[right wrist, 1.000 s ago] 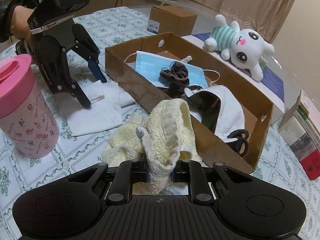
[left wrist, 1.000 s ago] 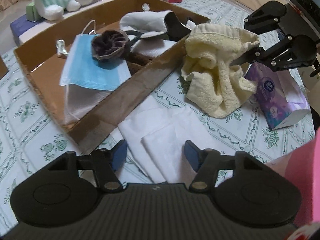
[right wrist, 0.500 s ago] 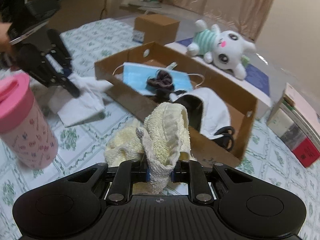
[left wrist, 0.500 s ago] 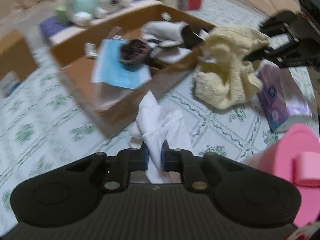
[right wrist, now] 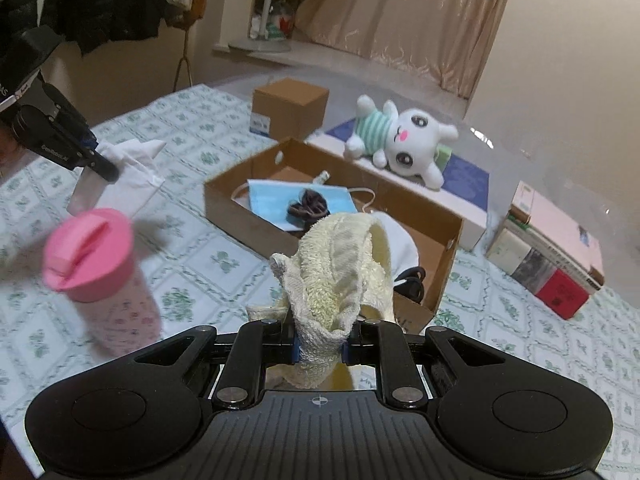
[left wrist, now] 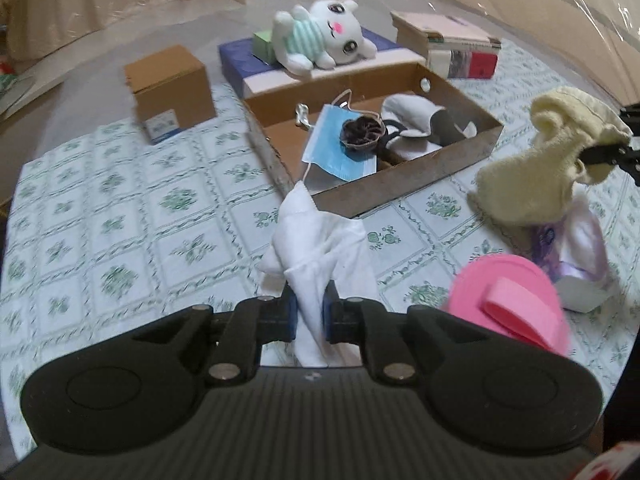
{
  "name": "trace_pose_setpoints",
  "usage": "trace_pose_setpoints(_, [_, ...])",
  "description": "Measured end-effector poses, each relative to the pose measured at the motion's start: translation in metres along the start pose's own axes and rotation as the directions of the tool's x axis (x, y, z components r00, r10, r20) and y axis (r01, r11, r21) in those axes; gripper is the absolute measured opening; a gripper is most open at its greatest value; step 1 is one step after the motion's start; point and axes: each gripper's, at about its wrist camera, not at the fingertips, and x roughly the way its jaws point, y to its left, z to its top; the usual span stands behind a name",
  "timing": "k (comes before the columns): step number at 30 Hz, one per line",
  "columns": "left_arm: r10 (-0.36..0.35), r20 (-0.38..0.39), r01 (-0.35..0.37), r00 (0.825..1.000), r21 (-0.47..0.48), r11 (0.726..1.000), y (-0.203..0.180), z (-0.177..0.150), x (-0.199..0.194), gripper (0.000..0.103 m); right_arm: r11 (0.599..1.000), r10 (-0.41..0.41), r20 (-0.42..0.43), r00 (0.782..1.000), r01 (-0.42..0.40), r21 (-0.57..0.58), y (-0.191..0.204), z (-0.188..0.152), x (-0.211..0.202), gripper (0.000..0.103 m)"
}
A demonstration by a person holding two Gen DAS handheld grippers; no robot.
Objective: Organize soft objects
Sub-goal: 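Lift the yellow towel and white cloth with both grippers over the box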
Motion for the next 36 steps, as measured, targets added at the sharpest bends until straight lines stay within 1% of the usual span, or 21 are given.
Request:
trace_pose_setpoints(5, [0.021,0.038,-0.020,0.999,-0.019,1.000,-0.014,-0.014,-0.040,0.010,1.000,-0.006,0.034,0.999,0.005,0.001,0.014,0.000,-0.034,0.018])
trace_pose_setpoints(10, [0.031,0.056,-0.031,0.998,-0.007,1.000,-0.027,-0.018,-0.060,0.010,0.999,-0.026,0.061,0.998,0.028,-0.021,0.026,0.001,-0.059,0.018])
trace_pose_setpoints(15, [0.050,0.069,-0.051,0.996,0.013,0.999,-0.036,-0.011,-0.071,0.010,0.998,-0.046,0.079,0.996,0.048,-0.028,0.027,0.003,-0.075,0.018])
trace_pose_setpoints(19, [0.064,0.082,-0.067,0.995,0.025,0.997,-0.039,-0.004,-0.077,0.010,0.998,-0.051,0.082,0.995,0.054,-0.031,0.024,0.007,-0.075,0.018])
trace_pose_setpoints(25, [0.087,0.090,-0.092,0.992,0.051,0.994,-0.039,0.010,-0.076,0.010,0.998,-0.054,0.081,0.995,0.058,-0.038,0.019,0.015,-0.069,0.018])
trace_pose_setpoints(31, [0.097,0.084,-0.104,0.992,0.083,0.991,-0.038,0.021,-0.068,0.010,0.997,-0.061,0.081,0.995,0.065,-0.047,0.013,0.023,-0.063,0.018])
trace_pose_setpoints(36, [0.092,0.081,-0.100,0.992,0.095,0.990,-0.037,0.029,-0.060,0.010,0.997,-0.066,0.066,0.996,0.069,-0.038,0.002,0.028,-0.056,0.018])
